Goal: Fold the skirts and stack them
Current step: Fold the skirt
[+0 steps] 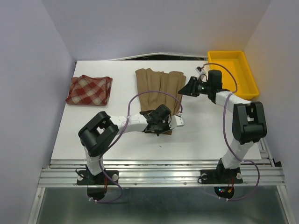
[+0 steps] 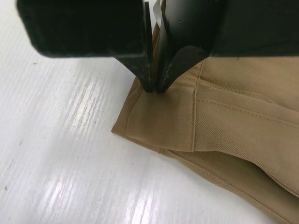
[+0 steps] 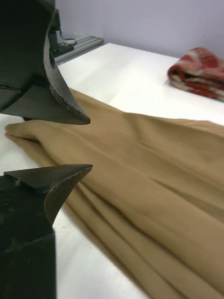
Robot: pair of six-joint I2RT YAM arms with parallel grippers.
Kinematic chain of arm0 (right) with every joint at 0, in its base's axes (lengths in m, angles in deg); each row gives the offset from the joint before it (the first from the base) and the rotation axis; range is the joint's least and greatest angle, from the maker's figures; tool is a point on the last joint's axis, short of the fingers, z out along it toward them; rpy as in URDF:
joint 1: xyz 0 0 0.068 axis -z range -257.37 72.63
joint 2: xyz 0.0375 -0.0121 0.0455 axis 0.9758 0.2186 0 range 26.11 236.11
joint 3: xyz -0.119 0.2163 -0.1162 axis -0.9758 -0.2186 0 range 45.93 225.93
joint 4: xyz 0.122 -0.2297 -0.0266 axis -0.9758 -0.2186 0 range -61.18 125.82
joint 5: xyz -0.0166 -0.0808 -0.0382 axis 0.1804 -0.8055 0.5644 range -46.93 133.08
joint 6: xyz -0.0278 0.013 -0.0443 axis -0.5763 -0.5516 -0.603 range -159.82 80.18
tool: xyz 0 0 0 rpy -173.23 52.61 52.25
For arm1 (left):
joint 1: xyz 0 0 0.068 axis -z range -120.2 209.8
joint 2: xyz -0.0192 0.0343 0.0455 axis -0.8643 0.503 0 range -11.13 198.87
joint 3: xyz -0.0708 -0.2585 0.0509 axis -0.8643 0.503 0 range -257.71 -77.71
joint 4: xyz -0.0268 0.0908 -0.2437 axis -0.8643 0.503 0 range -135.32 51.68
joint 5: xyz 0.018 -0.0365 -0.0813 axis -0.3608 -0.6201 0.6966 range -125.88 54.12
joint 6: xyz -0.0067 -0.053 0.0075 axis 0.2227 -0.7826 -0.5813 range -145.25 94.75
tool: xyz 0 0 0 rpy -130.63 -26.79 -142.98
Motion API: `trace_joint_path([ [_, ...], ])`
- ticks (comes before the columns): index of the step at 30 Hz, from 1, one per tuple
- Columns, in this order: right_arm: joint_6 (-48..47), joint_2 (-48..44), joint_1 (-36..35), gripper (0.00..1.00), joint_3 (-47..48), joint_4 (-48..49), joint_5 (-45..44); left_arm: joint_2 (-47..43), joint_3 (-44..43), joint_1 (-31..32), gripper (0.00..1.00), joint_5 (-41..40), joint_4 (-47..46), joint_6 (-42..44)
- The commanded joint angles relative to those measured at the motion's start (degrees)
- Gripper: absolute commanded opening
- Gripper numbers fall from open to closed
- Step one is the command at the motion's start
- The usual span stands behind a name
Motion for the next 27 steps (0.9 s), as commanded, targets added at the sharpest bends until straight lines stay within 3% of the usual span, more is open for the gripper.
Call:
trace_joint_path([
  [1,7.9,5.2,-0.9,0.45,6.3,8.8,3.0,1.5,6.4,-0.5,0.18,-2.2,6.0,6.0],
  [9,9.6,15.4,-8.2,0.46,10.9,12.7,3.6,-1.8,11.1,-1.6,0.16,-3.4,7.7,11.7],
  [15,-3.3,21.3,-7.6,0.42,12.5,1.9,-2.7,-8.9,13.9,-9.7,0.16,-1.9,12.1,14.8],
  [19,-8.5,21.1,-7.6,0.41,9.5,-4.4,-2.1,-19.2,13.2,-12.7,0.29,5.9,18.5,16.4],
  [23,-15.2,21.1,-8.8,0.41,8.4,-10.6,-1.9,-30.8,10.9,-12.8,0.41,11.6,18.8,13.0],
  [27,-25.0,22.3,-10.1,0.41,12.5,-17.5,-3.4,-37.5,12.0,-13.5,0.47,4.0,16.2,12.6],
])
